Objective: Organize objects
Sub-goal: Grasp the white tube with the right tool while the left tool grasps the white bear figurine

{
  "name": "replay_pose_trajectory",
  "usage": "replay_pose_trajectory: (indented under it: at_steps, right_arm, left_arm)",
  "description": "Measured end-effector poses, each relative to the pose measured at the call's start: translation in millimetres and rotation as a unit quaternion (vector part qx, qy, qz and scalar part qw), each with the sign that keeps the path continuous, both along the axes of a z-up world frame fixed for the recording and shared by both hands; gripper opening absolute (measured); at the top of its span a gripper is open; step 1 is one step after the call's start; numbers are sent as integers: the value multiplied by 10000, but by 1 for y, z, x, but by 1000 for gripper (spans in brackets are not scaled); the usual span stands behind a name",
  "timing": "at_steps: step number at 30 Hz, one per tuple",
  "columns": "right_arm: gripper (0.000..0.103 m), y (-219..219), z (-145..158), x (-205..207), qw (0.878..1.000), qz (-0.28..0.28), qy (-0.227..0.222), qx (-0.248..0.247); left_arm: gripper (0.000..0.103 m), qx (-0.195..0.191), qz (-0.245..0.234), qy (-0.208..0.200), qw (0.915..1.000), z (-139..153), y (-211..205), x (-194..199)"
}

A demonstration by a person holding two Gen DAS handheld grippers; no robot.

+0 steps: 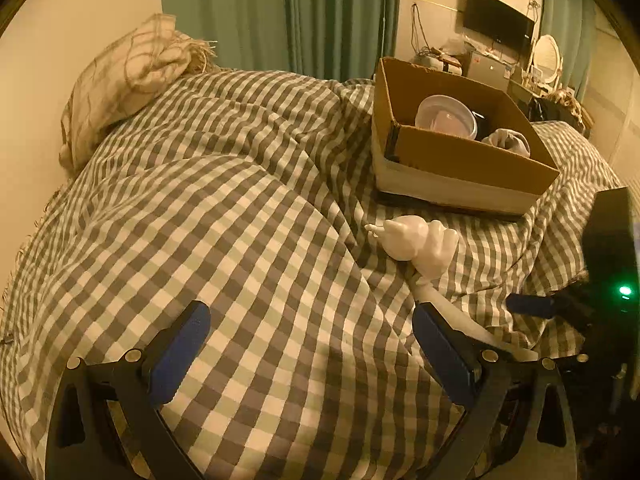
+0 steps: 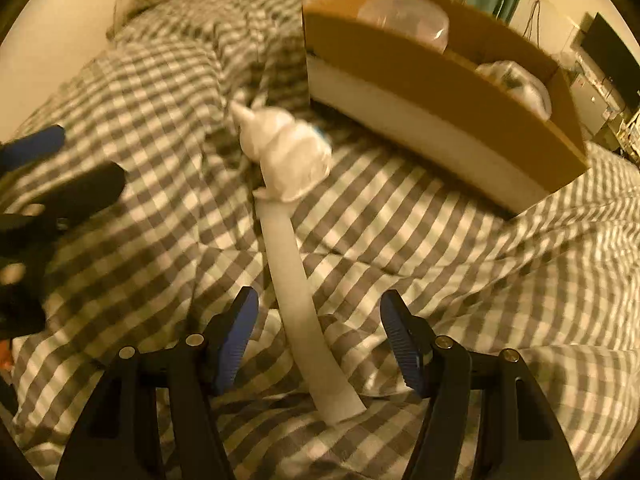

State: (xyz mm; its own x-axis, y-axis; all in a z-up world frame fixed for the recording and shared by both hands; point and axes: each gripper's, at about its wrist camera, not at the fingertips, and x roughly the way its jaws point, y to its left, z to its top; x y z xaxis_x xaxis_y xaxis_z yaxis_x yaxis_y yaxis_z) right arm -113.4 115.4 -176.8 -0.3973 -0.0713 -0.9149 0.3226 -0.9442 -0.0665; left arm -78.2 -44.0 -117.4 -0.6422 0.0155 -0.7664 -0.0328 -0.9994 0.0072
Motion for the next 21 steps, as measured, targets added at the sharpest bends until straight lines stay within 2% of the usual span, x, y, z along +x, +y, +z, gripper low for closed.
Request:
replay_pose_trajectory:
  at_steps: [1,3,5,8,14,21]
  right_arm:
    - [63,1,-2,-2,10000,-9,-42,-26]
    - [56,1,-8,-5,9998,6,-187,-59]
    - [29,0,-13,-5,9993,103,-342,-107]
    - [17,2,-9,0,9994,148,-262,-162]
    - [16,31,36,19,9972,-81,372,-645]
    - [16,57,75,18,9902,-340,769,-1115]
  left_arm:
    - [103,6,7,-8,10000,0,0,-1]
    - [103,-5,15,-41,10000,-1,0,-2]
    - [103,-18,23,-81,10000,-3,0,-3]
    - [103,-43,18,-94,9999,-3,1,-3]
    - [103,-146,-67,-156,9997,-5,8,-5]
    - [103,-195,-344,-227,9990,-5,29,-15]
